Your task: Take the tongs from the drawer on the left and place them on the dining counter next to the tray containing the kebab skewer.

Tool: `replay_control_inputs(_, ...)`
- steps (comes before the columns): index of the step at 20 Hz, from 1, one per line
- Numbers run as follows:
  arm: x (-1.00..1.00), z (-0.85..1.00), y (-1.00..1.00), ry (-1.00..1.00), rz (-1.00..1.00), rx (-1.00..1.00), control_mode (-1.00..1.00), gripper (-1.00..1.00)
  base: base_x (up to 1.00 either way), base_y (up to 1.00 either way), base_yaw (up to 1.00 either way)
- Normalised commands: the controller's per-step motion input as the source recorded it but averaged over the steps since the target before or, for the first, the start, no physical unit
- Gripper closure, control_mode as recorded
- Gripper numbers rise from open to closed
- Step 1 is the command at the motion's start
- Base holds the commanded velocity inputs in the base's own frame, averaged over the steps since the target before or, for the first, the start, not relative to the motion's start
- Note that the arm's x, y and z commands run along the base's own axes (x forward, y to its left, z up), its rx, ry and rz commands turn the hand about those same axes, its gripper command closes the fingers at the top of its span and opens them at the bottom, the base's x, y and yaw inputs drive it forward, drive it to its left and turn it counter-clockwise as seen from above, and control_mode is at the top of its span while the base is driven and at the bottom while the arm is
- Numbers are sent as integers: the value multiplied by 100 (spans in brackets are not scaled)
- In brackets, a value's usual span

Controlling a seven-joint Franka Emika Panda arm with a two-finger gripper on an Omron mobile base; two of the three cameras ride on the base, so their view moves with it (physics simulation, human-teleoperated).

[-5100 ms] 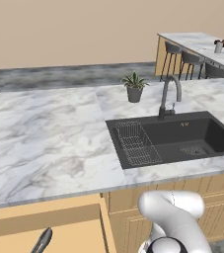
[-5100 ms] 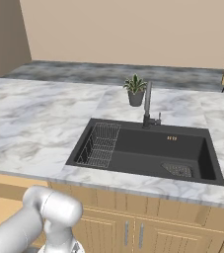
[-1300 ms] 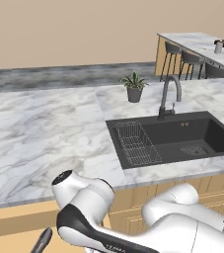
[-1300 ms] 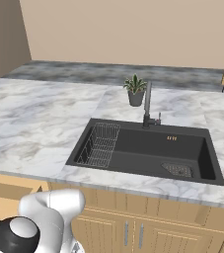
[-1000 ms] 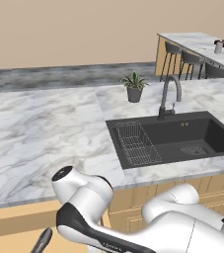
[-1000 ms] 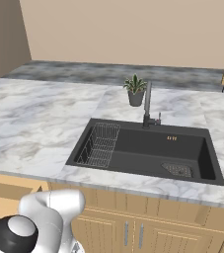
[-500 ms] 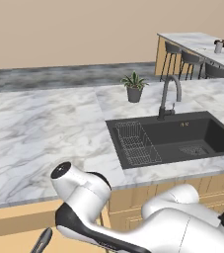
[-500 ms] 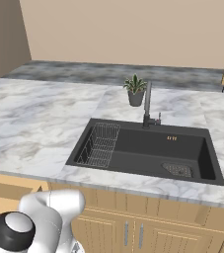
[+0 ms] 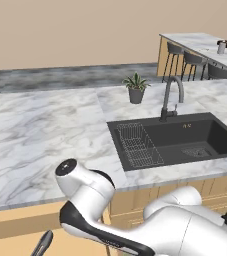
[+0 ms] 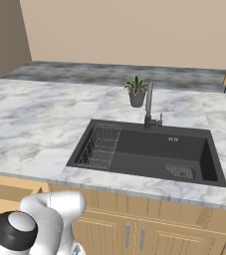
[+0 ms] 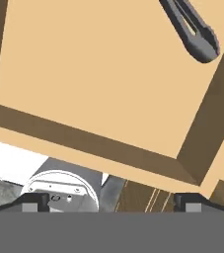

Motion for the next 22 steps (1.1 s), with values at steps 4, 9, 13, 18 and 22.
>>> replay_control_inputs(4, 20, 0, 0, -16, 17, 11, -100, -100, 0, 0, 0)
replay_control_inputs(9, 18, -3, 0, -8, 10, 17, -100, -100, 0, 0, 0)
replay_control_inputs(13, 11, -10, 3, -1, 2, 20, -100, -100, 0, 0, 0)
replay_control_inputs(18, 6, -7, 6, 1, 0, 22, -100, -100, 0, 0, 0)
replay_control_inputs(22, 7, -1, 9, 9, 0, 20, -100, -100, 0, 0, 0)
